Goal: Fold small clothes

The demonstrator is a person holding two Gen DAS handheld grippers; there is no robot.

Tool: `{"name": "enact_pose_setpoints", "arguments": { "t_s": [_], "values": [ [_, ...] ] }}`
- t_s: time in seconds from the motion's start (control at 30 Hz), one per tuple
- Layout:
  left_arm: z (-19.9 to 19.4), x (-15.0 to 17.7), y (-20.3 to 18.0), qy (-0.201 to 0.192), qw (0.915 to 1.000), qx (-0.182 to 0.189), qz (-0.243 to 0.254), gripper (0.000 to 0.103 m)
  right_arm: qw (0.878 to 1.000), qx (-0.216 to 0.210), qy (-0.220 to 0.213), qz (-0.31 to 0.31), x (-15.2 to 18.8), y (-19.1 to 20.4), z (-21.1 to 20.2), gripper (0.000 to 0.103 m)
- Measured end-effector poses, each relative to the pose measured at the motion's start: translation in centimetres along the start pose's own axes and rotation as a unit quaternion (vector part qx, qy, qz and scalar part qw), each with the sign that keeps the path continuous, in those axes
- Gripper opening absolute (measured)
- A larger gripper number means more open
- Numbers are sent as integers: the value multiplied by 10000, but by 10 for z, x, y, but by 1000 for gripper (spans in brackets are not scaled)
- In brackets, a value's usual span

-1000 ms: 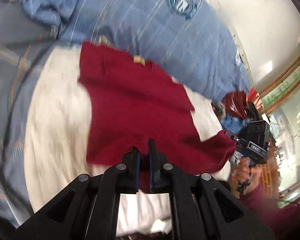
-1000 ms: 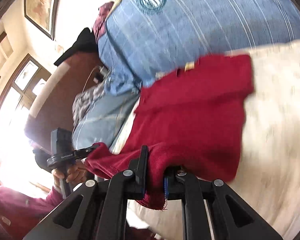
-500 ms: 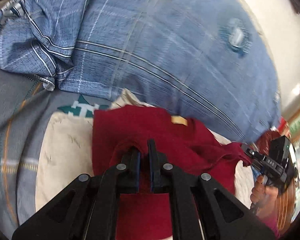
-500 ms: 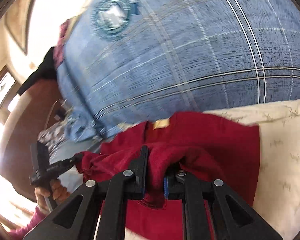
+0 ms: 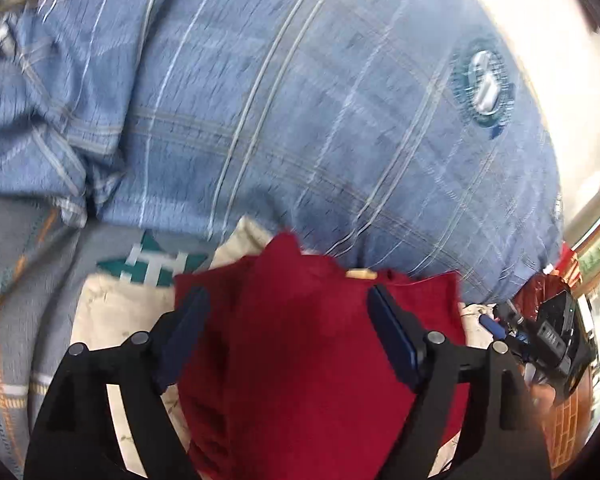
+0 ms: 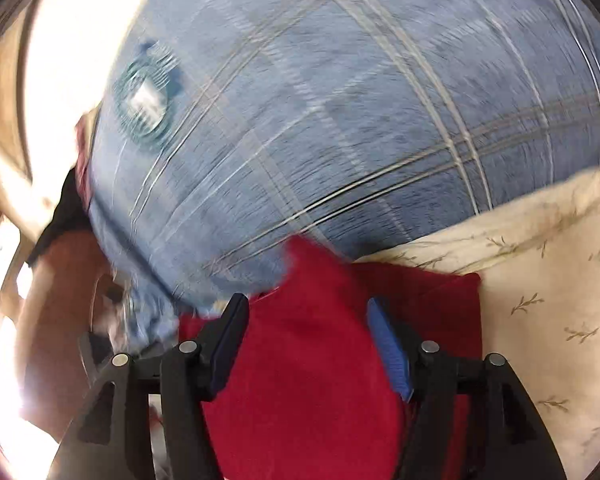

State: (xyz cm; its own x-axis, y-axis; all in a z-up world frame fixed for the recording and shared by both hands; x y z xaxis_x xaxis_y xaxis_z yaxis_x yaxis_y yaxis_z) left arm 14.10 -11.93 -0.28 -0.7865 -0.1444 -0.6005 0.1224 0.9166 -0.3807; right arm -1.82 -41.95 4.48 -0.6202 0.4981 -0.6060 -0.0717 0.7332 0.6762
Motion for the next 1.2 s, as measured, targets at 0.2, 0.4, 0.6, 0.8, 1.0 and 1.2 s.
{"name": "enact_pose_setpoints", "arguments": {
  "t_s": [0.2,0.4,0.6,0.8,1.0,1.2],
  "values": [
    [40,10,-1,384,9965,-727,172,81,9870,830,715,-1173,18,14,53,40],
    [96,17,22,758,9851,-1508,323,81,9699,2057,758,-1065,-6,-47,98,33],
    [99,16,29,803,9852,-1489,283,81,9698,2149,797,-836,-5,-63,98,33],
    [33,28,29,500,9914,-1119,465,81,9687,1937,887,-1272,22,-11,36,46],
    [-30,81,33,339,9920,-950,755,81,9619,1965,1121,-1534,78,2,-7,45],
    [-34,135,46,723,9876,-1154,778,81,9568,2190,1285,-1415,98,-18,3,45]
  ]
}}
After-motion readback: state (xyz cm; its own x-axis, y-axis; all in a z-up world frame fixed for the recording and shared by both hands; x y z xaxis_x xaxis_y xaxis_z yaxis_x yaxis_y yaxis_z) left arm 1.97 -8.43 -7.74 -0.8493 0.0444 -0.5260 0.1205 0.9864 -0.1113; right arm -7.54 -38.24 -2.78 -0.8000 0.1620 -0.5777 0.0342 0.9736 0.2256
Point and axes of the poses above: each gripper's, at about its wrist camera, not at the fingertips, and z roughly the way its jaws point, y to its left, x to its underside, the point moved 10 cm from there along z, roughly the way its jaws point, and after that the axes turned 12 degrees about -x, right-handed, at the moved point
